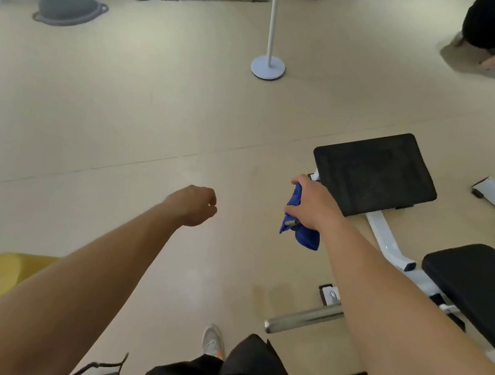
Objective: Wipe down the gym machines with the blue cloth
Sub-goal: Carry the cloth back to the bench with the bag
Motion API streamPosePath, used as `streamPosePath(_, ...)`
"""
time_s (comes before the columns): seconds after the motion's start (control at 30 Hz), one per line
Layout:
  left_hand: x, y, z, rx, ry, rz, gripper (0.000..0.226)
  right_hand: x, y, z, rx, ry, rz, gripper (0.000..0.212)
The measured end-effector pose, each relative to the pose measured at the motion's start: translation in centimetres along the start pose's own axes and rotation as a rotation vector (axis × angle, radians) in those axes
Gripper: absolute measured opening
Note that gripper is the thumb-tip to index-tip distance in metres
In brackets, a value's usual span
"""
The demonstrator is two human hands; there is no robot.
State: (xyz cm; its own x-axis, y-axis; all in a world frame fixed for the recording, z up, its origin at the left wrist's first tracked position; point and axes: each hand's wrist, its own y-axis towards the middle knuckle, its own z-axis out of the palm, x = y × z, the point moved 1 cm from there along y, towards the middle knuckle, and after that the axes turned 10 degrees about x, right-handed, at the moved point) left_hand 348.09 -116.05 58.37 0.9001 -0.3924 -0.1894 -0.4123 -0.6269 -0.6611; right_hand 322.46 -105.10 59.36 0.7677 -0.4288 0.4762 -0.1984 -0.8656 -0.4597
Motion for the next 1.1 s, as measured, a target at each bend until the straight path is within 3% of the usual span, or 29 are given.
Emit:
streamPosePath(0.2,3.2,7.2,-7.1,-0.009,0.018,0.029,0.034,3.8,8.5,-2.2,0.038,-0.078,-0.010,0.062)
streamPosePath(0.43,1.5,20.0,-17.2,-0.002,0.092,0.093,0.028,2.4,20.6,-8.4,0.028,-0.086,0.049,0.059)
streamPosePath(0.53,-0.5,26.3,-22.3,0.006,0.079,0.102,0.018,1.0,26.4,-13.3,0.009,-0.090,0.078,0.059)
streamPosePath(0.67,-4.1,34.0,-29.5,0.019,0.083,0.125,0.031,-0.9,33.5,-21.2,-0.030,-0.063,0.112,0.059)
streamPosePath(0.83,-9.4,43.6,-37.4,0.023,0.117,0.200,0.024,-3.6,41.0,-29.5,-0.082,-0.048,0.172,0.059)
streamPosePath(1.1,-18.4,61.1,-49.0,0.045,0.235,0.347,0.032,-9.6,53.6,-39.4,-0.166,0.027,0.317,0.060)
